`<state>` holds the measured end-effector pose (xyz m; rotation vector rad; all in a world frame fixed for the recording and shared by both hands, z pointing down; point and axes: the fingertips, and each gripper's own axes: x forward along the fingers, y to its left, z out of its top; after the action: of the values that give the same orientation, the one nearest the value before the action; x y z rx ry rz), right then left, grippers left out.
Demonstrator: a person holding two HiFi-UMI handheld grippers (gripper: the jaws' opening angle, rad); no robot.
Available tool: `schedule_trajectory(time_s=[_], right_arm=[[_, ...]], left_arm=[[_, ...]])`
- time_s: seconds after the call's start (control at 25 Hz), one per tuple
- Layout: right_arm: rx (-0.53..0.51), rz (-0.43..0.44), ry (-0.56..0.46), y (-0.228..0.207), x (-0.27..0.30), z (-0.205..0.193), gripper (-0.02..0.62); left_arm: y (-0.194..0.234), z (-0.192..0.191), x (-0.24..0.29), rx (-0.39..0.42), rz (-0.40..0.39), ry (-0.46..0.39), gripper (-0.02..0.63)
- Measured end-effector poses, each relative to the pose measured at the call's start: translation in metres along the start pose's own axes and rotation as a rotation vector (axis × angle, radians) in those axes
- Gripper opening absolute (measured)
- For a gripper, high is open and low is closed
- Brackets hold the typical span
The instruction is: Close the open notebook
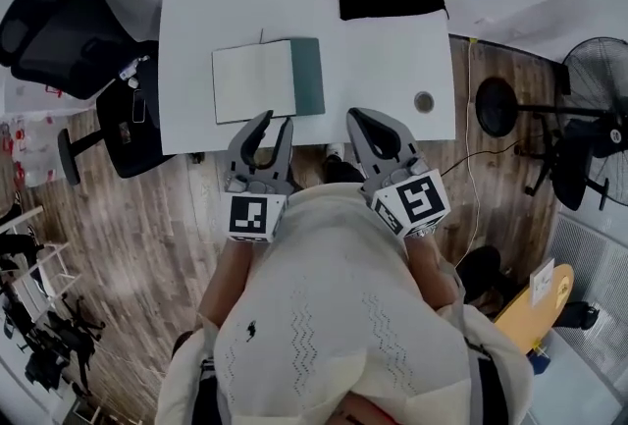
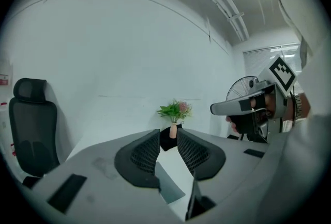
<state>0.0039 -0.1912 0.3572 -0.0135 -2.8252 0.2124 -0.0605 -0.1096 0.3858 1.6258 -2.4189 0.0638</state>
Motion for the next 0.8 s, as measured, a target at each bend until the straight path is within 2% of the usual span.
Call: schedule_trajectory(time_s=[0.24,0.56,0.8], right_arm=[[-0.02,0.083,0.019,-0.004,0.003,-0.004,0.001],[-0.029,0.146,0.041,-0.008,-0.005,-0.015,0.001],[-0.02,0.155,0.051,-0.011,-0.013,-0.025,0.002]], left_arm=[[-0.006,-0.027,-0.002,0.044,0.063,0.055,0.106],[-0.016,-0.076,0.005,0.056,0.113,0.156,0.106],[-0.016,-0.109,0.017,0.154,0.118,0.237,0.109]])
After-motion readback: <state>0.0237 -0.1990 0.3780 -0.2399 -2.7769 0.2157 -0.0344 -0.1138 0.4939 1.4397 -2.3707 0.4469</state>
